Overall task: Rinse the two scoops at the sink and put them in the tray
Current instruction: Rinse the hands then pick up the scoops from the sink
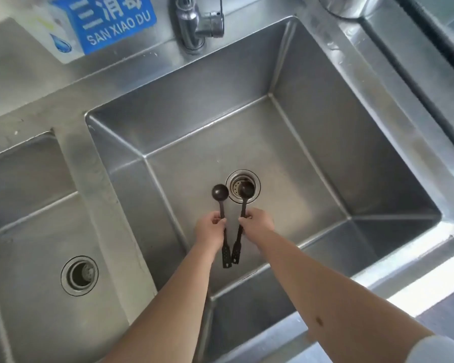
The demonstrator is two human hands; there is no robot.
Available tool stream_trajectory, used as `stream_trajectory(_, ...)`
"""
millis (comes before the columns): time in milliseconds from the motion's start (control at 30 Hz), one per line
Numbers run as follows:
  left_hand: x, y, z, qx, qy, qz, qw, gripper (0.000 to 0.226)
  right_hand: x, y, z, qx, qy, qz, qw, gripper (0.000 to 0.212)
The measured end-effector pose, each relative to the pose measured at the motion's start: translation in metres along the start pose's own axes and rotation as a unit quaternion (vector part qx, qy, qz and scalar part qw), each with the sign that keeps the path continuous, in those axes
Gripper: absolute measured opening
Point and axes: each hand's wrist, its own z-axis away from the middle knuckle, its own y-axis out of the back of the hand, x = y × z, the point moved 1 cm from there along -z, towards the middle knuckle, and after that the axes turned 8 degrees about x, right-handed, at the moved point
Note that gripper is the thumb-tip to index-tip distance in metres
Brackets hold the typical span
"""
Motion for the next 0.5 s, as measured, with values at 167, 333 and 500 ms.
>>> stream_trajectory(167,0.037,0.054,0.055,-0.027,-0.012,0.118,0.993,0.009,-0.030,0.036,0.051,-0.038,0.024,-0.138,0.989,0.019)
stream_trajectory(333,0.057,0.108,0.110,-0.051,-0.041,0.174,0.983,0.011,-0.058,0.057,0.116,-0.081,0.049,-0.250,0.964,0.017)
stream_trajectory(500,0.067,0.146,0.148,-0.041,-0.081,0.260,0.961,0.016,-0.077,0.070,0.164,-0.101,0.083,-0.286,0.949,0.017)
